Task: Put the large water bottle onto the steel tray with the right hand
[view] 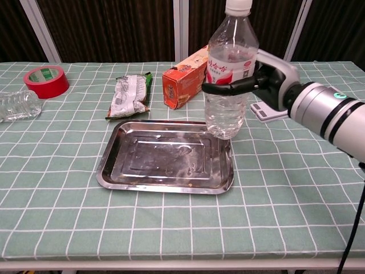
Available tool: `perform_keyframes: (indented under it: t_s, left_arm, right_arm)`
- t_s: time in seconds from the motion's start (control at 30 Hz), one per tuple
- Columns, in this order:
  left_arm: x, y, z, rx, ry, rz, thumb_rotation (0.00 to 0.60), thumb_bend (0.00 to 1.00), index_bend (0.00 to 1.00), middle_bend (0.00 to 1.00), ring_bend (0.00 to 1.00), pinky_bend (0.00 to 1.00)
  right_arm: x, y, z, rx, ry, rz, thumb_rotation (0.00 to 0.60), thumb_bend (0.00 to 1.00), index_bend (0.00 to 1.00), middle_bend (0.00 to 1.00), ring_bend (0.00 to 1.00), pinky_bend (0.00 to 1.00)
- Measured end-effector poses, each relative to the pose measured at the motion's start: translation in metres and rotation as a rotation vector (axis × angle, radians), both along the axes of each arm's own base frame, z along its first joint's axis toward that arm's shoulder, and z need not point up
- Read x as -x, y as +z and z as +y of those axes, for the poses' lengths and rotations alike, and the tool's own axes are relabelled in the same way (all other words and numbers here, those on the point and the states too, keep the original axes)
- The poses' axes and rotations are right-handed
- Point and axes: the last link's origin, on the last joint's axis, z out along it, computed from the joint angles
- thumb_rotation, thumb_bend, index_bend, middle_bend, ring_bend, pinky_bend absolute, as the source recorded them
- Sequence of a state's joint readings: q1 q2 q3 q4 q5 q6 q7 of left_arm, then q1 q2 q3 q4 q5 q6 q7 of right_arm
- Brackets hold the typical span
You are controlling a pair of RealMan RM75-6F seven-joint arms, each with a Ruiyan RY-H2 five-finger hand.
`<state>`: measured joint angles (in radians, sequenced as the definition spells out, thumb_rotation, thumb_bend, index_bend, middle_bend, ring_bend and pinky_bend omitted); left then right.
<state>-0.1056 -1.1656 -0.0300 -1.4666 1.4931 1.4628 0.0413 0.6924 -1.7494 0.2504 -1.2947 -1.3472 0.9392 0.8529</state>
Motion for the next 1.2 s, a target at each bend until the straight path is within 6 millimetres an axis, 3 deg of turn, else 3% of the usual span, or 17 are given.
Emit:
perform_keyframes:
  t_s: [0.2,0.5,0.67,0.9,1.2]
  left_arm:
    - [0.005,0.001,0.000,-0.002,0.005,-0.002,0.600,0.19,0.18,0.19,0.10,0.15]
    - [0.012,0.001,0.004,-0.016,-0.003,-0.009,0.600,0.19,0.18,0.19,0.10,0.15]
    - [0.014,0.001,0.005,-0.016,-0.006,-0.015,0.600,0.19,0.18,0.19,0.10,0.15]
    - [0.015,0.000,0.006,-0.011,-0.011,-0.028,0.600,0.19,0.18,0.19,0.10,0.15]
    - [0.014,-0.003,0.005,-0.005,-0.021,-0.027,0.600,0.19,0.18,0.19,0.10,0.15]
  right_arm:
    - [-0.007,-0.029,-0.004,-0.020,0.027,0.007,0.600,0.16,0.56,0.50,0.30,0.43]
    - [-0.017,-0.054,-0.006,-0.048,0.087,0.040,0.600,0.15,0.56,0.50,0.31,0.43]
    - [-0.020,-0.061,-0.005,-0.065,0.105,0.039,0.600,0.04,0.53,0.49,0.30,0.42]
    - [-0.022,-0.060,-0.003,-0.058,0.148,0.049,0.600,0.00,0.33,0.41,0.18,0.33]
    - [-0.018,-0.054,0.000,-0.098,0.183,0.081,0.600,0.00,0.02,0.18,0.01,0.16]
